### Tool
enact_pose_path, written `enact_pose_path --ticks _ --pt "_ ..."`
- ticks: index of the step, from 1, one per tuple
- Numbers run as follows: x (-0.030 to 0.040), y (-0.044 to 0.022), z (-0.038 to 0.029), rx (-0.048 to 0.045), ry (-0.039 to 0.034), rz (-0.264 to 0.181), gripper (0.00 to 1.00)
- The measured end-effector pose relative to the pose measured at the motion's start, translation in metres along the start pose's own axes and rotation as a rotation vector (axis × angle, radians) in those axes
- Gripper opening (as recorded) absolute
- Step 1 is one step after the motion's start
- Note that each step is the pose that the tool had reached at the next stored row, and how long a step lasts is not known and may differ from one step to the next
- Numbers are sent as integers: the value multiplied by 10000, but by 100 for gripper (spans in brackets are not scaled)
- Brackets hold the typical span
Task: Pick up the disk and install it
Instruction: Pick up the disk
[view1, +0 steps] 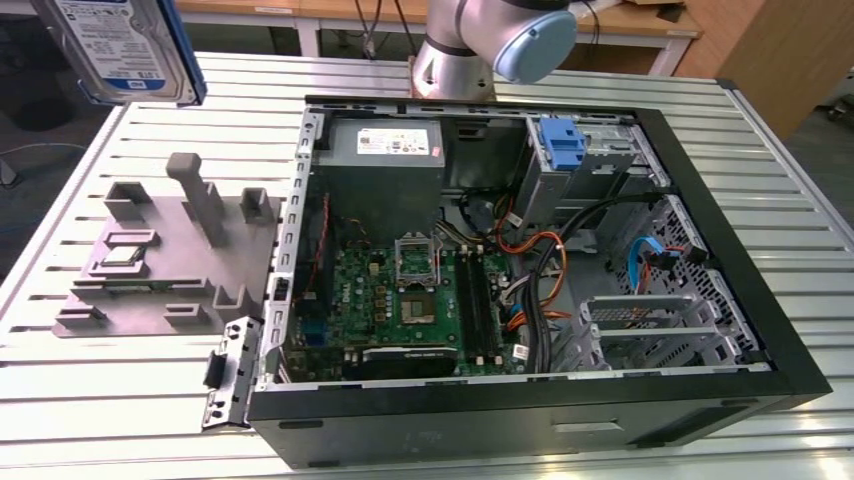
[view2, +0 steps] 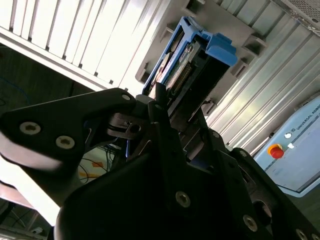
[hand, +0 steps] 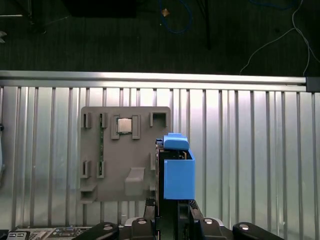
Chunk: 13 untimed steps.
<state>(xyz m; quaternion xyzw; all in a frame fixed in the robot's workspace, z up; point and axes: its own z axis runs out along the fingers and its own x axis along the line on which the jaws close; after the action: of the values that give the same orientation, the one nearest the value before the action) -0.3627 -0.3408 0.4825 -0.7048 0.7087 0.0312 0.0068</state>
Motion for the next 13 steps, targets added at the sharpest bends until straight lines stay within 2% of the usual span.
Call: enact_pose_path --ticks 9,13 --pt "-1 -197 -7 0 0 0 35" --pt "0 -248 -8 0 0 -1 35"
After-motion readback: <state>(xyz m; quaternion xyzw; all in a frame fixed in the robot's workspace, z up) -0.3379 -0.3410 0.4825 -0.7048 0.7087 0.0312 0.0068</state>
